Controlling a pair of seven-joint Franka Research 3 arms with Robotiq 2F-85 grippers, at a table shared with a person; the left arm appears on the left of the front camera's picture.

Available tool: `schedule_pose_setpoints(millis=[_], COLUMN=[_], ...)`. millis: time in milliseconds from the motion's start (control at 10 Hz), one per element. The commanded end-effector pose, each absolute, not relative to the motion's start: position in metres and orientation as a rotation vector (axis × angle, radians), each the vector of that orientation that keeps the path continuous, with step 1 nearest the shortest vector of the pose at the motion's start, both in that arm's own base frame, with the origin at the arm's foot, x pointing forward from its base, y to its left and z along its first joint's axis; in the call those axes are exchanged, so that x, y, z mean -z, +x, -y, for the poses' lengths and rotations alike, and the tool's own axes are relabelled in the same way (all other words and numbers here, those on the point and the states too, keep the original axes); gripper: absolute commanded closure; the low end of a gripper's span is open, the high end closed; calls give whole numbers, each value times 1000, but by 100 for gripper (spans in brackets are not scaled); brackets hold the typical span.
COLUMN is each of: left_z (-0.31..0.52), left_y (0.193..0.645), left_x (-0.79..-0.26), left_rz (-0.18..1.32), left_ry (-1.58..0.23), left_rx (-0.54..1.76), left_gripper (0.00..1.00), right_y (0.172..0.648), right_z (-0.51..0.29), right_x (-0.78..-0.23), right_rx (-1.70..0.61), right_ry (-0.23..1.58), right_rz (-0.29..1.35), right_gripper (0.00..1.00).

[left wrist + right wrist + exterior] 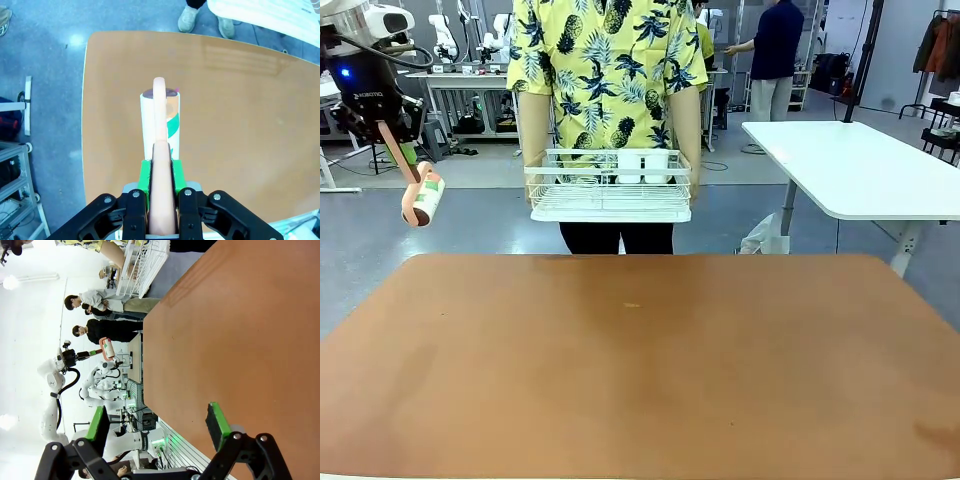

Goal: Clean the table.
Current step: Clean the table with the Lint Roller when the human lifts the Dish drying rack, then place the Lint Roller down when the Dish drying rack is positioned in the middle of the table.

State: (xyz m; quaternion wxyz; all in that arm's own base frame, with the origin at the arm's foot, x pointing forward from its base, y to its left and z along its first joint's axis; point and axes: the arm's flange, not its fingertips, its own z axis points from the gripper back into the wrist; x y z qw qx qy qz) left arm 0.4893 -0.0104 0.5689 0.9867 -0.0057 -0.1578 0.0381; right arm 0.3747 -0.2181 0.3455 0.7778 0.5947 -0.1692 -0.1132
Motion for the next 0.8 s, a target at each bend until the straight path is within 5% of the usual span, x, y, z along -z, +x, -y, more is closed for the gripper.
schedule_pose_setpoints(millis=[0, 700], left_z=[11, 11], left_y=[489, 489], left_x=[-574, -574], left_rz=[309, 309], left_ry=[7, 7], left_rx=[-93, -93], left_gripper=[79, 79], right_y=[371, 371], right_z=[213, 213], right_x=[-347, -347], right_rx=[252, 252], right_ry=[1280, 1280], right_rz=[378, 378], right_gripper=[0, 0])
